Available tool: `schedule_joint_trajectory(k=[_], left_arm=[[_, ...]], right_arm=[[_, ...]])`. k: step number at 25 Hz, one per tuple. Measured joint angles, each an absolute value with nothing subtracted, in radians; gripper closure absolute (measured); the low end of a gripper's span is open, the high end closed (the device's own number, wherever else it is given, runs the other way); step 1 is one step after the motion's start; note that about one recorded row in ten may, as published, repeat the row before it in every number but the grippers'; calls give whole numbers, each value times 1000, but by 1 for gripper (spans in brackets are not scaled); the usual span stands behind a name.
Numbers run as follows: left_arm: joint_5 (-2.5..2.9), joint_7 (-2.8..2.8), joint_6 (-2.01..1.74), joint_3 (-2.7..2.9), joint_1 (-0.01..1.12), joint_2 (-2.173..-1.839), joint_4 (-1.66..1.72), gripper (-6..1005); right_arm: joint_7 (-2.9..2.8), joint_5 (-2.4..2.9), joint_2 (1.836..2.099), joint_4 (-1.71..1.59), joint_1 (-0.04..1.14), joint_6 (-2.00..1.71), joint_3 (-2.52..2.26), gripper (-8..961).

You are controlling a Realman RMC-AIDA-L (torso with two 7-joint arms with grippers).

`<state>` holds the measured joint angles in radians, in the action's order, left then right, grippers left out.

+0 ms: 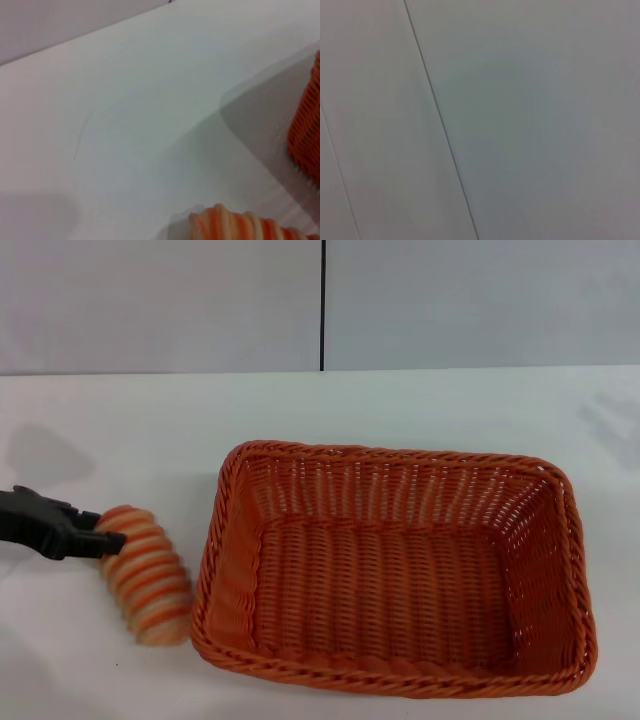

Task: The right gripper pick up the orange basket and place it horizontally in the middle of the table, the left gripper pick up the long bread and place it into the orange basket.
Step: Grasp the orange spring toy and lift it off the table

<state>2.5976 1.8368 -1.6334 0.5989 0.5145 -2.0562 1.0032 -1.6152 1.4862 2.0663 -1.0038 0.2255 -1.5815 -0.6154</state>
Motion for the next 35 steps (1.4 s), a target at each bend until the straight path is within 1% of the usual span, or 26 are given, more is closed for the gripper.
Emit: schedule_joint_trajectory(k=[6,11,12,14,17,27,31,32,35], left_arm=[[2586,1849,-1628,579,537,-2052,1019,541],[2532,1886,-1627,574,555,-2037,1061,585],[2514,1908,-1619,568,561,-2028,1087,594],[2510,1915,-1615,565,562,-2027,1102,611],[2500,1928,-1606,561,563,-2026,1144,758],[2500,1923,-1630,613,560,-2025,1145,971],[2499,1919,-1645,629,560,-2023,1144,995],[2500,1917,-1644,629,560,-2028,1149,1001],[2502,1912,-1632,631,559,-2037,1153,970]], right_arm=[[-1613,1482,2066,-994,228,-1581,-614,597],[-1612,1480,2066,-994,232,-1591,-600,597],[-1612,1479,2066,-994,233,-1594,-596,597],[-1612,1479,2066,-994,233,-1595,-594,597],[-1612,1479,2066,-994,234,-1601,-589,597],[-1611,1479,2066,-990,240,-1608,-586,597],[-1603,1479,2066,-985,247,-1608,-586,597],[-1601,1480,2066,-982,250,-1608,-586,597],[-1592,1482,2066,-964,254,-1608,-586,597]])
